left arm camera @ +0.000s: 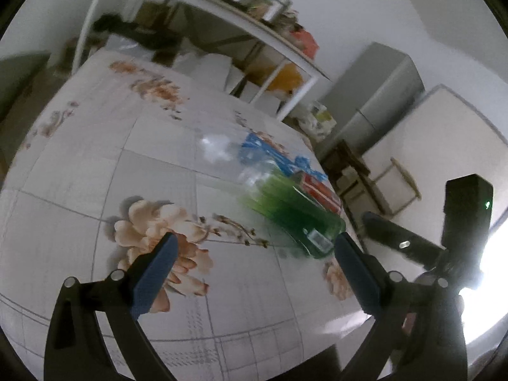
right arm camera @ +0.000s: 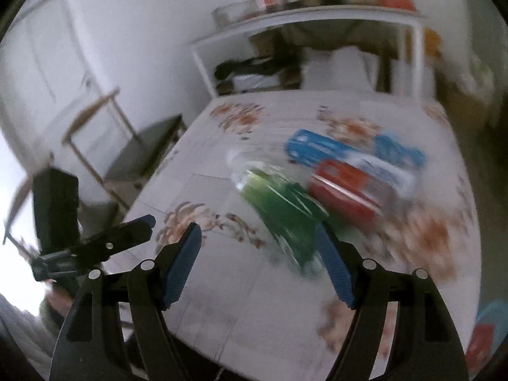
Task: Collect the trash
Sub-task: 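Move both tools back over the table toward the green drink bottle, then grasp the green drink bottle with the right gripper and lift it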
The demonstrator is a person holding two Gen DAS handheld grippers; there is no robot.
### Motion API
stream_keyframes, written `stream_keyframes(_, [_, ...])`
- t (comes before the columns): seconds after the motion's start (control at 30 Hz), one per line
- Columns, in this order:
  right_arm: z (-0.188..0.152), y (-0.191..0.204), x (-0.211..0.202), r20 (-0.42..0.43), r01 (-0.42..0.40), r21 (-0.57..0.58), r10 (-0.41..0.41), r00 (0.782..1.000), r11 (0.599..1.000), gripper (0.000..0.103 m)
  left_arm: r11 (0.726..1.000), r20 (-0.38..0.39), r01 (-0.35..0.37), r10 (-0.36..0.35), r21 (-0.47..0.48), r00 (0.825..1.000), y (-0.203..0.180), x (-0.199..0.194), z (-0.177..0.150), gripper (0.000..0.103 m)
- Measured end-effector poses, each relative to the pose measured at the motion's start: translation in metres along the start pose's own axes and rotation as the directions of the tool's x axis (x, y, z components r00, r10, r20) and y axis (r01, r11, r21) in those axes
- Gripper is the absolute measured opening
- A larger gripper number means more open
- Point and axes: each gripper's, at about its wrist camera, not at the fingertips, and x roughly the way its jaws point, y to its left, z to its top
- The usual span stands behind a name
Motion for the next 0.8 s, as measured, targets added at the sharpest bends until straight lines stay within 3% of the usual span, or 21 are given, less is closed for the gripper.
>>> stream_keyframes(0.13, [0.02,0.011,0.042,-0.044,0.016,-0.085,-0.02,0.999,0.996,0.071,0.993,0.009,0.056,-0.055,-0.1,0.998,0.017,0.004,0.015,0.096])
stream_keyframes(0.27, [0.031,0.013,0.074,-0.098,0.066,-0.141,-0.08,0.992,0.988,0.071,0.991,0.014,0.057,-0.056,-0.12,0.998,0.024,0.006,0.023,0.096])
stream_keyframes(0.43, [0.027,0.019,0.086,-0.145,0.108,-0.188,-0.136,0.98,0.976,0.069,0.988,0.018,0.062,-0.06,-0.142,0.998,0.029,0.008,0.021,0.096])
stream_keyframes(0.63, [0.014,0.029,0.082,-0.23,0.066,-0.159,-0.102,0.968,0.985,0.068,0.986,0.003,0.054,-0.054,-0.157,0.999,0.036,0.014,0.02,0.093])
stream_keyframes(0.8, [-0.009,0.022,0.078,-0.315,-0.005,0.011,0.008,0.949,1.0,0.062,0.985,-0.024,0.057,-0.062,-0.16,0.998,0.038,0.018,0.017,0.08])
